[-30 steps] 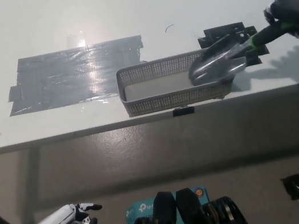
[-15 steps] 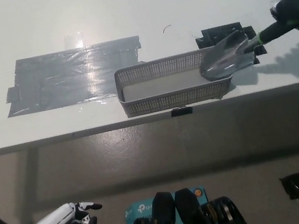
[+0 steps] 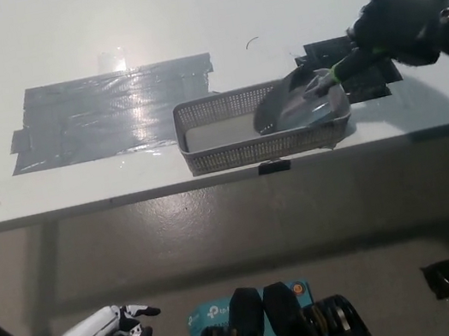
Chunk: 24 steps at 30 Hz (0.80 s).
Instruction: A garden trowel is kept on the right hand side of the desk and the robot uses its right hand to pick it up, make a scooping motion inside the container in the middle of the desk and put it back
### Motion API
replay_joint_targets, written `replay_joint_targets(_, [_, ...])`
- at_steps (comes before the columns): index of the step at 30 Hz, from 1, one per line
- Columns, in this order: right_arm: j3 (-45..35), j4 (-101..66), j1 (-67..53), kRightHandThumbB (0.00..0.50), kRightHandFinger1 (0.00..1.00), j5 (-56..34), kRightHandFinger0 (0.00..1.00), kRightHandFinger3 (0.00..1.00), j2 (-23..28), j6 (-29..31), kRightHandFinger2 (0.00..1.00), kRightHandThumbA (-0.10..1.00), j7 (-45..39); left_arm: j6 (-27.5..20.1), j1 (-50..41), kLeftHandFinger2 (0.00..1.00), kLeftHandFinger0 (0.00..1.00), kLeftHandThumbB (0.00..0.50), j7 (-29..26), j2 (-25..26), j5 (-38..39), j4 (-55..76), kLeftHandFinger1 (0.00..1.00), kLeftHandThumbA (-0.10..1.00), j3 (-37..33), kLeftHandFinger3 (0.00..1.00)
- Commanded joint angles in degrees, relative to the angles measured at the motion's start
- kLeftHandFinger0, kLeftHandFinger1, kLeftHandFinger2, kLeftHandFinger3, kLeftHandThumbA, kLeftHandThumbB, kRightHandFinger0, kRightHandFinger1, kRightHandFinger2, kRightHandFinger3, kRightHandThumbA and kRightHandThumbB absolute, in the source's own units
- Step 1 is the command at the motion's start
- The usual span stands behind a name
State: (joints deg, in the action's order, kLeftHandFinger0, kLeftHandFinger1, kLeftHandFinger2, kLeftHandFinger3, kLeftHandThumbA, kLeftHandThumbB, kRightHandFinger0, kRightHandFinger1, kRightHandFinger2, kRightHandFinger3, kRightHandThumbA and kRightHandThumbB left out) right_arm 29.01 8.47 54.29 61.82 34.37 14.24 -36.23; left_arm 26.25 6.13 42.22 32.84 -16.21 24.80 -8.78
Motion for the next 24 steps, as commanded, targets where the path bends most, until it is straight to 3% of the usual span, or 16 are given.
replay_joint_targets(1, [-0.96, -2.2, 1.04, 0.0, 0.0, 1.57, 0.0, 0.45, -0.15, -2.84, 0.1, -0.06, -1.97, 0.68, 1.13, 0.91, 0.78, 0.395, 1.05, 0.4, -0.11, 1.54, 0.8, 1.0, 0.44, 1.0])
replay_joint_targets(2, [-1.4, -2.67, -0.78, 0.003, 0.0, 1.74, 0.0, 0.53, -1.05, -4.87, 0.06, -0.07, -2.4, 0.68, 1.06, 0.91, 0.78, 0.409, 0.98, 0.4, -0.35, 1.5, 0.79, 1.0, 0.3, 1.0])
replay_joint_targets(4, [-2.06, -2.64, -2.64, 0.001, 0.0, 0.83, 0.0, 0.53, -1.7, -5.86, 0.08, -0.07, -1.83, 0.68, 1.03, 0.91, 0.78, 0.412, 1.16, 0.25, -0.17, 1.33, 0.79, 1.0, 0.35, 1.0])
replay_joint_targets(5, [-2.35, -2.25, -4.34, 0.004, 0.0, 0.6, 0.0, 0.4, -2.24, -6.14, 0.03, -0.07, -0.15, 0.68, 1.04, 0.91, 0.78, 0.418, 1.14, 0.45, -0.22, 1.18, 0.79, 1.0, 0.02, 1.0])
replay_joint_targets(8, [-3.13, -1.99, -7.03, 0.013, 0.0, -0.47, 0.0, 0.26, -2.9, -6.11, 0.01, -0.1, 1.37, 0.68, 0.84, 0.9, 0.78, 0.416, 1.47, 0.03, -0.47, 1.16, 0.79, 1.0, 0.05, 1.0])
replay_joint_targets(10, [-4.3, -1.52, -8.95, 0.0, 0.0, -1.03, 0.0, 0.43, -4.1, -7.82, 0.04, -0.1, 2.25, 0.68, 0.95, 0.9, 0.77, 0.404, 1.38, 0.13, 0.14, 1.02, 0.79, 1.0, -0.19, 1.0])
replay_joint_targets(12, [-4.65, -1.53, -10.37, 0.0, 0.0, -0.92, 0.0, 0.34, -4.99, -8.42, 0.02, -0.1, 3.25, 0.68, 0.83, 0.9, 0.76, 0.412, 1.53, 0.17, -0.28, 1.1, 0.78, 1.0, -0.34, 1.0])
replay_joint_targets(14, [-5.67, -2.45, -11.59, 0.002, 0.0, -1.77, 0.0, 0.46, -6.64, -10.88, 0.05, -0.1, 2.06, 0.68, 0.8, 0.9, 0.77, 0.412, 1.57, 0.14, -0.12, 1.11, 0.78, 1.0, -0.57, 1.0])
replay_joint_targets(15, [-6.15, -2.6, -11.99, 0.022, 0.0, -2.14, 0.0, 0.41, -7.51, -11.98, 0.04, -0.1, 1.51, 0.68, 0.71, 0.9, 0.76, 0.416, 1.87, -0.02, -0.31, 1.12, 0.78, 1.0, -0.44, 1.0])
replay_joint_targets(17, [-6.77, -1.97, -12.48, 0.021, 0.02, -2.36, 0.0, 0.41, -8.94, -12.87, 0.14, -0.1, 2.53, 0.68, 0.67, 0.91, 0.76, 0.414, 1.88, 0.12, -0.65, 1.29, 0.78, 1.0, -0.62, 1.0])
replay_joint_targets(21, [-8.12, -0.03, -12.52, 0.101, 0.02, -3.83, 0.0, 0.36, -10.96, -13.4, 0.31, -0.1, 4.87, 0.68, 0.63, 0.91, 0.77, 0.423, 2.31, -0.16, -1.02, 1.33, 0.79, 1.0, -0.47, 1.0])
replay_joint_targets(22, [-8.34, 0.65, -12.07, 0.12, 0.11, -3.96, 0.02, 0.45, -11.59, -13.87, 0.47, -0.1, 5.03, 0.68, 0.69, 0.91, 0.77, 0.428, 2.4, -0.2, -1.16, 1.19, 0.79, 1.0, -0.55, 1.0])
replay_joint_targets(23, [-8.49, 1.12, -11.79, 0.092, 0.13, -3.98, 0.0, 0.51, -11.86, -13.97, 0.48, -0.1, 5.44, 0.68, 0.82, 0.91, 0.77, 0.428, 2.5, -0.27, -1.42, 1.09, 0.79, 1.0, -0.75, 1.0])
replay_joint_targets(24, [-9.19, 1.24, -11.34, 0.106, 0.07, -4.71, 0.0, 0.36, -12.19, -14.0, 0.42, -0.1, 5.98, 0.68, 1.03, 0.91, 0.78, 0.441, 2.55, -0.19, -1.55, 0.8, 0.79, 1.0, -1.15, 1.0])
